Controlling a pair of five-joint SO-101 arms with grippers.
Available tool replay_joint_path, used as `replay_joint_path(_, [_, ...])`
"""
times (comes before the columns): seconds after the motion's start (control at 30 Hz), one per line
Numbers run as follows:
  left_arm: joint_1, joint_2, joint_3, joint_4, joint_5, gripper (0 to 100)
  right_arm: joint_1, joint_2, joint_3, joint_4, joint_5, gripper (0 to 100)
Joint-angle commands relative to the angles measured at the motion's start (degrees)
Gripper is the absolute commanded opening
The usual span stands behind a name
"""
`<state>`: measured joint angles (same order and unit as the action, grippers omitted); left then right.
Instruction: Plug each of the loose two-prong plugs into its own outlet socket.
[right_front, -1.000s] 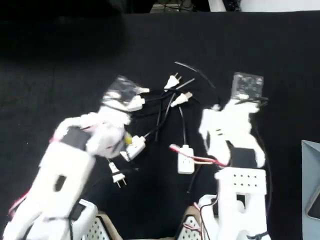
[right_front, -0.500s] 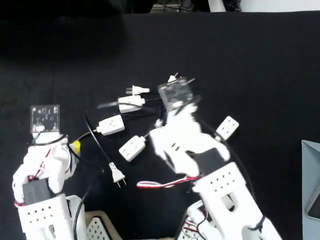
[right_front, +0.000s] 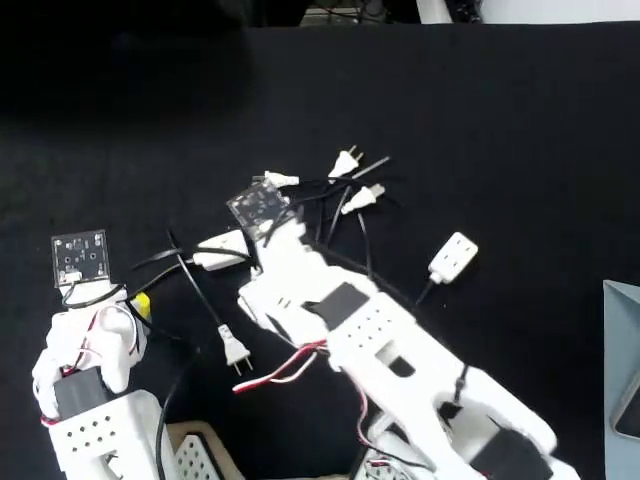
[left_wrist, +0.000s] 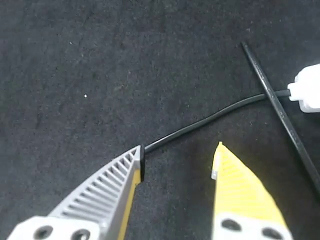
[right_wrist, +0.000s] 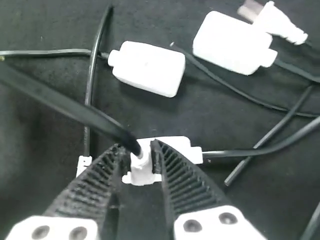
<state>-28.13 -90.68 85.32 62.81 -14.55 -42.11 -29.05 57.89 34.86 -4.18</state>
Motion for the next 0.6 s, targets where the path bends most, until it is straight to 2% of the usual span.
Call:
replay_joint_path(0.0, [-0.4, -0.53, -0.22, -1.05, 0.44, 23, -0.97, 1.89, -3.74, -1.85, -1.14, 1.1])
replay_joint_path(0.43, [-0.4, -0.53, -0.13, -0.97, 0.44, 23, -2.73, 2.59, -3.3, -2.02, -2.55, 1.1])
replay_joint_path(0.57, [-0.22, -0.88, -0.13, 0.35, 0.44, 23, -2.46, 2.59, -1.19, -6.33, -2.37, 1.1])
